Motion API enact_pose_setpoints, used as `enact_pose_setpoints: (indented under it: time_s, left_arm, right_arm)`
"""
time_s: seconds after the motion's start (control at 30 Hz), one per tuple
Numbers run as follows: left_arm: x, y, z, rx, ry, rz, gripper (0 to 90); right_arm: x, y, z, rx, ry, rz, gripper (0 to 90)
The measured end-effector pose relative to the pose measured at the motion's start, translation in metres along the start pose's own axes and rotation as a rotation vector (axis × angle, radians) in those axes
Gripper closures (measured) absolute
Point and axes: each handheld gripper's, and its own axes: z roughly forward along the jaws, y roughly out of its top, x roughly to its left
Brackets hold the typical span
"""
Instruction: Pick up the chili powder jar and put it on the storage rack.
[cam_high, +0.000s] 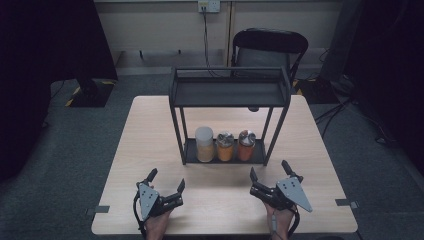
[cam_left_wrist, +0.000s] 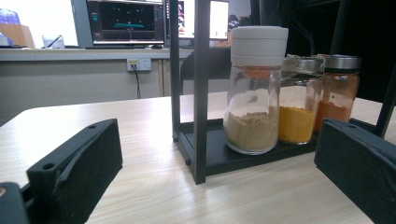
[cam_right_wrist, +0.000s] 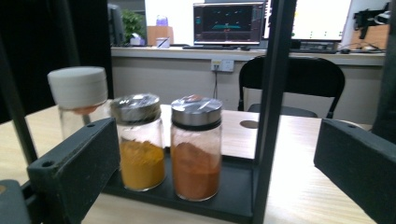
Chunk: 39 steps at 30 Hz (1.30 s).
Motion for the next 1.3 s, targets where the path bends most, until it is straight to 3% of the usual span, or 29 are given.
enact_pose_setpoints:
  time_s: [0.07, 0.43, 0.7, 0.8, 1.3]
  left_arm:
    - [0.000, 0.000, 0.000, 0.000, 0.001, 0.001, 0.3]
    - [0.000, 0.000, 0.000, -0.001, 0.002, 0.000, 0.3]
    - [0.000, 0.000, 0.000, -0.001, 0.001, 0.001, 0.3]
    - [0.000, 0.000, 0.000, -0.002, 0.001, 0.001, 0.3]
    - [0.000, 0.000, 0.000, -0.001, 0.000, 0.000, 0.3]
  right_arm:
    - [0.002, -0.001, 0.001, 0.011, -0.004, -0.013, 0.0]
    - [0.004, -0.022, -0.004, -0.014, 0.021, 0.024, 0.0]
    - [0.007, -0.035, -0.005, -0.006, 0.013, 0.013, 0.0]
    - [0.009, -0.037, -0.004, 0.010, 0.004, -0.012, 0.0]
    - [0.011, -0.048, -0.001, 0.012, 0.005, -0.014, 0.0]
